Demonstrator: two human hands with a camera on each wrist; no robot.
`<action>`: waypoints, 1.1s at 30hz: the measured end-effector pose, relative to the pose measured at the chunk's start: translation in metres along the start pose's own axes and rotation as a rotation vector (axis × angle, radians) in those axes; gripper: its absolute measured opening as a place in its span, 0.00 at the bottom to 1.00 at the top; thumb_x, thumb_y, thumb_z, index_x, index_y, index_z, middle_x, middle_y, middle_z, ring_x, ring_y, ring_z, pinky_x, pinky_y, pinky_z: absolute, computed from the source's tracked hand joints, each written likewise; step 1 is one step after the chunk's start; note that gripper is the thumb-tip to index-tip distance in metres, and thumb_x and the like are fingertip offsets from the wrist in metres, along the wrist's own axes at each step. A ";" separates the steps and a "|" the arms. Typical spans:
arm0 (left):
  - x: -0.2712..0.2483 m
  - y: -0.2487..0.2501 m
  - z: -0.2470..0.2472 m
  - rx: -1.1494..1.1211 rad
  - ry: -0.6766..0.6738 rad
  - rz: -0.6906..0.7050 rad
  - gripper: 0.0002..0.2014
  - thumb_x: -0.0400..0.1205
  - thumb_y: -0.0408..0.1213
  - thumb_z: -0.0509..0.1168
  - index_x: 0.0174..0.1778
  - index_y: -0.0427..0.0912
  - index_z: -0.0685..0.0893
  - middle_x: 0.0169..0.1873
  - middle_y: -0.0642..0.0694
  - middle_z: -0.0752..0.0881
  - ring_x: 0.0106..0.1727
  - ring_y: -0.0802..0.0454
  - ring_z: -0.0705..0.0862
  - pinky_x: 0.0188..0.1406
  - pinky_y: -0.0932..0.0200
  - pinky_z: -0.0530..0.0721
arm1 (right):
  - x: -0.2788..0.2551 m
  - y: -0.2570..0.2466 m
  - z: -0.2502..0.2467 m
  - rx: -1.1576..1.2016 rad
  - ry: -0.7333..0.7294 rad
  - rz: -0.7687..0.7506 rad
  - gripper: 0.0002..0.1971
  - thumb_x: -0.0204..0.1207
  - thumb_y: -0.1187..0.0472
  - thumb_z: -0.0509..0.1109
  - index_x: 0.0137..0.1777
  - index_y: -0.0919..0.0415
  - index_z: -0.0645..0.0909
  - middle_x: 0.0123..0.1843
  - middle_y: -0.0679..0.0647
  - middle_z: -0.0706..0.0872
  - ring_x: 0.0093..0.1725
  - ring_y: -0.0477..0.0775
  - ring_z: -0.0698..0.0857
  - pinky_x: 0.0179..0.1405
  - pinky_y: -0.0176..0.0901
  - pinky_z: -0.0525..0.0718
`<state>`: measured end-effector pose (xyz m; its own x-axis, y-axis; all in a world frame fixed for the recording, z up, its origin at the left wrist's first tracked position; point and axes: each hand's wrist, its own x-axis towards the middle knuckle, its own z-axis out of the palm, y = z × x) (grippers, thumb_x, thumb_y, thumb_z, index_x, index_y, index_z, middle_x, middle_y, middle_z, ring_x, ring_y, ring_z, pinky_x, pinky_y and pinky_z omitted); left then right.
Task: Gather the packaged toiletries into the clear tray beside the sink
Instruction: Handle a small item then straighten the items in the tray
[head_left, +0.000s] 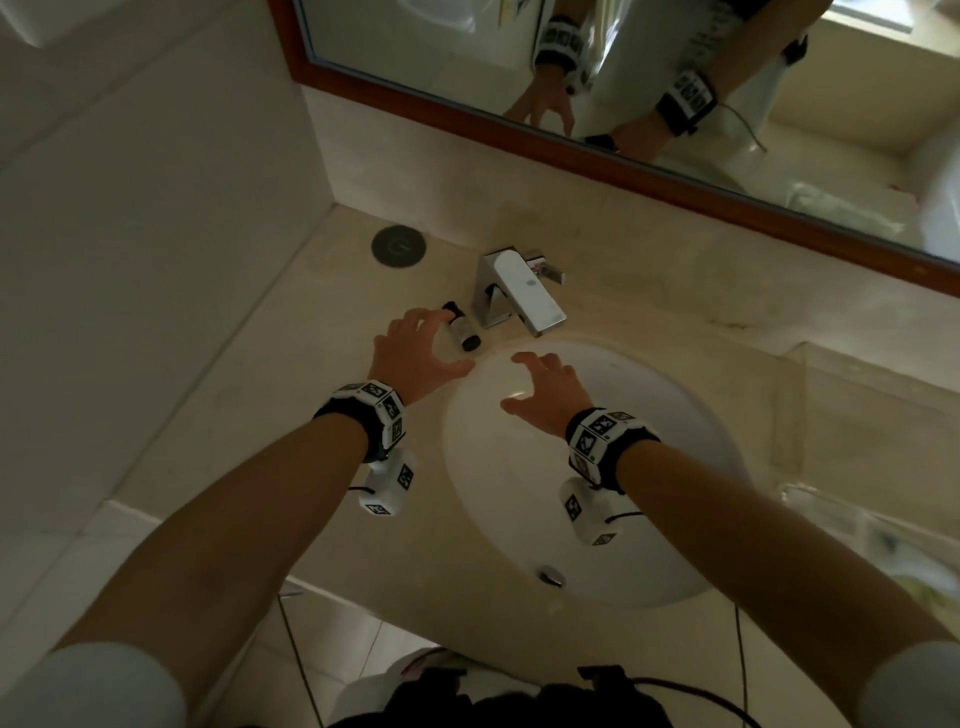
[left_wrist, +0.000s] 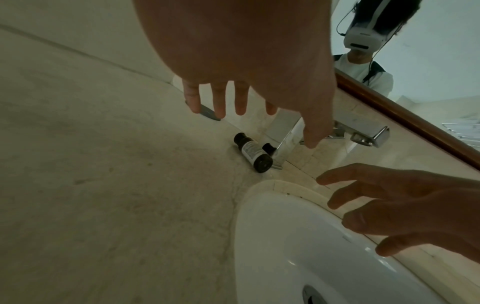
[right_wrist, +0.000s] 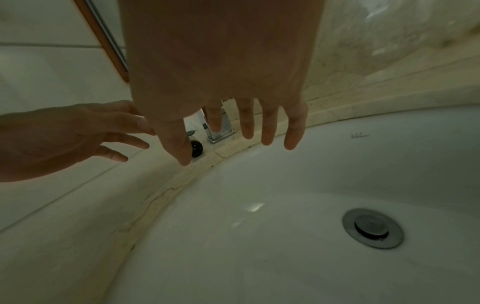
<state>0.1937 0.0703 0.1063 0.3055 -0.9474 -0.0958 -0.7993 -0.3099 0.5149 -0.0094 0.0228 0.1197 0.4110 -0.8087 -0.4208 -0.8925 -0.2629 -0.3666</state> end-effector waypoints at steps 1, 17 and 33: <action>0.004 0.000 0.001 0.008 -0.018 0.005 0.37 0.70 0.62 0.71 0.74 0.58 0.69 0.75 0.48 0.68 0.73 0.43 0.70 0.69 0.41 0.69 | 0.001 0.001 0.000 0.003 0.002 0.008 0.36 0.72 0.44 0.71 0.78 0.46 0.62 0.74 0.57 0.68 0.70 0.64 0.70 0.67 0.60 0.75; 0.055 0.005 0.016 0.164 -0.195 -0.004 0.41 0.72 0.64 0.68 0.79 0.60 0.59 0.81 0.45 0.58 0.79 0.38 0.60 0.73 0.31 0.62 | 0.013 0.026 0.002 -0.028 -0.038 0.063 0.36 0.72 0.44 0.71 0.78 0.43 0.60 0.79 0.57 0.60 0.74 0.63 0.66 0.70 0.62 0.73; 0.046 -0.007 0.024 -0.107 -0.213 0.042 0.39 0.69 0.50 0.76 0.74 0.51 0.66 0.67 0.42 0.75 0.65 0.42 0.77 0.65 0.44 0.77 | 0.013 0.030 -0.006 0.056 -0.012 0.046 0.29 0.77 0.47 0.67 0.77 0.46 0.64 0.72 0.59 0.72 0.70 0.63 0.72 0.69 0.54 0.72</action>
<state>0.2010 0.0265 0.0775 0.1482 -0.9585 -0.2436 -0.7463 -0.2700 0.6084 -0.0322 0.0011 0.1077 0.3722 -0.8126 -0.4484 -0.8988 -0.1952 -0.3924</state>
